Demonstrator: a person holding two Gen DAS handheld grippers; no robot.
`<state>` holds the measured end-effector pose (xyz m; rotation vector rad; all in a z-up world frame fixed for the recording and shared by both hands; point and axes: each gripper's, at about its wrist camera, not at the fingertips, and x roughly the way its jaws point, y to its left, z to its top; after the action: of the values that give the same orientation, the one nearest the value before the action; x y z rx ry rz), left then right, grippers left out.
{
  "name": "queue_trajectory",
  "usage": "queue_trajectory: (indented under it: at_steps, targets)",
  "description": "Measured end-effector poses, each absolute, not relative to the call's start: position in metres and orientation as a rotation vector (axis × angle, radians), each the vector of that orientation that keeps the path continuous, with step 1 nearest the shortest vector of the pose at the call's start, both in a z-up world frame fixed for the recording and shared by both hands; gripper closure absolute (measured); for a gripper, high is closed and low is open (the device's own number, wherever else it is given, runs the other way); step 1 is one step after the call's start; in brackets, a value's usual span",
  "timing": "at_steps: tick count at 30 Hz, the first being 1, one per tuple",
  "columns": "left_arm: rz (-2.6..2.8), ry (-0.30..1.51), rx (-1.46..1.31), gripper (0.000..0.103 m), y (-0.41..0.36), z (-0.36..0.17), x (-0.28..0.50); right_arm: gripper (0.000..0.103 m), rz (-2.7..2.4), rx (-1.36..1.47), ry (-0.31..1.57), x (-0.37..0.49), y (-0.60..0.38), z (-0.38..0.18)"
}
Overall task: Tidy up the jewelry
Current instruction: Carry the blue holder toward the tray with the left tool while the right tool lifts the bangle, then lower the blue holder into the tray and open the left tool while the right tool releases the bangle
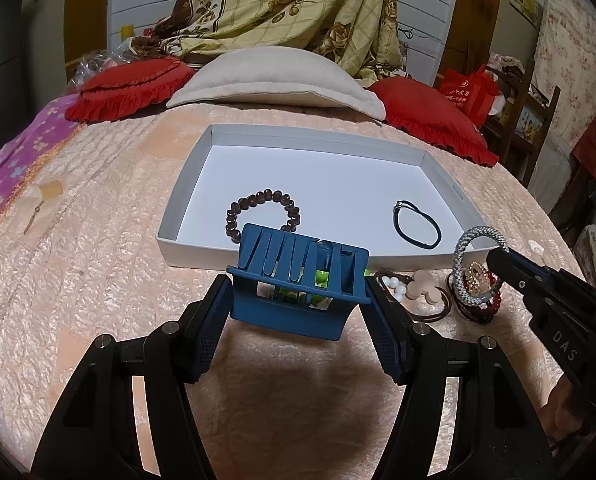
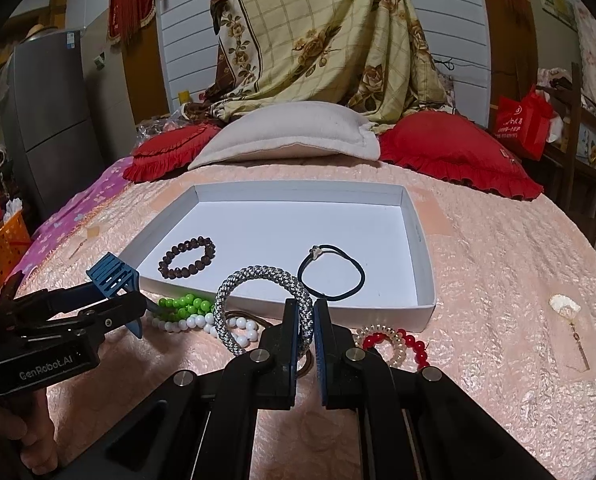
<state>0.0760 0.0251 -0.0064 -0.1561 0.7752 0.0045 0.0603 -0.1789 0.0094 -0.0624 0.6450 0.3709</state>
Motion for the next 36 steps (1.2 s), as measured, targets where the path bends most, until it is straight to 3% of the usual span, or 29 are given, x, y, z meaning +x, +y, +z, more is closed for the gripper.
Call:
queue_trajectory:
  at_steps: [12,20,32,36]
  targets:
    - [-0.015,0.696,-0.194,0.038,0.039,0.013,0.069,0.096,0.353,0.007,0.628,0.081,-0.195,0.02]
    - [-0.015,0.71,-0.173,0.038,0.035,0.032,0.123,0.096,0.324,-0.014,0.651,0.121,-0.186,0.031]
    - [-0.107,0.896,-0.203,0.038,0.003,-0.029,0.203,0.096,0.291,0.046,0.757,0.2,-0.187,0.0]
    - [-0.084,0.88,-0.128,0.038,-0.006,-0.031,0.206,0.096,0.272,0.115,0.837,0.225,-0.194,-0.018]
